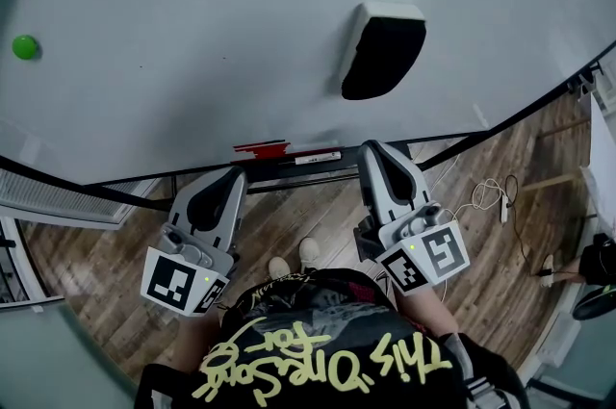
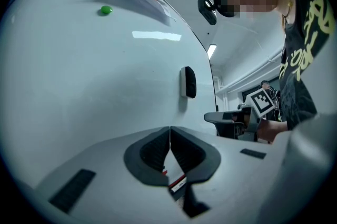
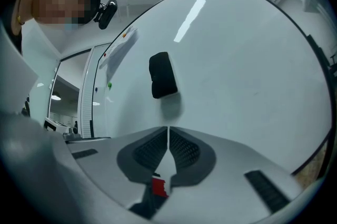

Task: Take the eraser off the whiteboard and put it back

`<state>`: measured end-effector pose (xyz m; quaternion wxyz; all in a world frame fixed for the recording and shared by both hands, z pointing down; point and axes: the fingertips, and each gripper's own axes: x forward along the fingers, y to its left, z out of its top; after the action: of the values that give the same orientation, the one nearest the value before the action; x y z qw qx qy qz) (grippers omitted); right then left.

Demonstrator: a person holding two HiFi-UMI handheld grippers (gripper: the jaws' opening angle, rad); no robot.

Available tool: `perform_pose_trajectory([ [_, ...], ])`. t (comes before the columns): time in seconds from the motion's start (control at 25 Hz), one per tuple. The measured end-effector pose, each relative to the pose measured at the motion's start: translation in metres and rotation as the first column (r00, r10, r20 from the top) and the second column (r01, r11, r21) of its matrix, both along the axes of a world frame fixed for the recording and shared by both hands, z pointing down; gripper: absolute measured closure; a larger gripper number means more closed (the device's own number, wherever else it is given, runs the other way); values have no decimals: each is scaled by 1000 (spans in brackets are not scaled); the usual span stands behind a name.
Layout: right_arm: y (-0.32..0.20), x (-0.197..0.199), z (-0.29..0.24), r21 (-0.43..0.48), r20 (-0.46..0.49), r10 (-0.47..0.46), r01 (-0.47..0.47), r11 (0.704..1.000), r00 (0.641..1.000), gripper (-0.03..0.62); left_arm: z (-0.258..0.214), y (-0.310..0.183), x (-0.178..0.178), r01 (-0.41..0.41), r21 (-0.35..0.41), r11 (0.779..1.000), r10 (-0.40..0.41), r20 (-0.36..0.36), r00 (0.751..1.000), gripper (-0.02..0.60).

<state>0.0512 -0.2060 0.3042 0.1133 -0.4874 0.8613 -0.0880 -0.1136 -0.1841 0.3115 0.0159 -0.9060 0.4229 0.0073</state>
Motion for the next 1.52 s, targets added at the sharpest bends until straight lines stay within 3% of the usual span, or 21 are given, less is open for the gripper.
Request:
perform_pose_trajectory([
  [0.56, 1, -12, 8, -18, -46, -54, 53, 998, 997, 583, -1, -3, 1, 0, 4, 1000, 1, -7, 1000, 571],
  [1.52, -1, -15, 10, -21, -64, -63, 61, 998, 996, 585, -4, -7, -2, 13, 6, 1000, -13, -7, 1000, 571],
])
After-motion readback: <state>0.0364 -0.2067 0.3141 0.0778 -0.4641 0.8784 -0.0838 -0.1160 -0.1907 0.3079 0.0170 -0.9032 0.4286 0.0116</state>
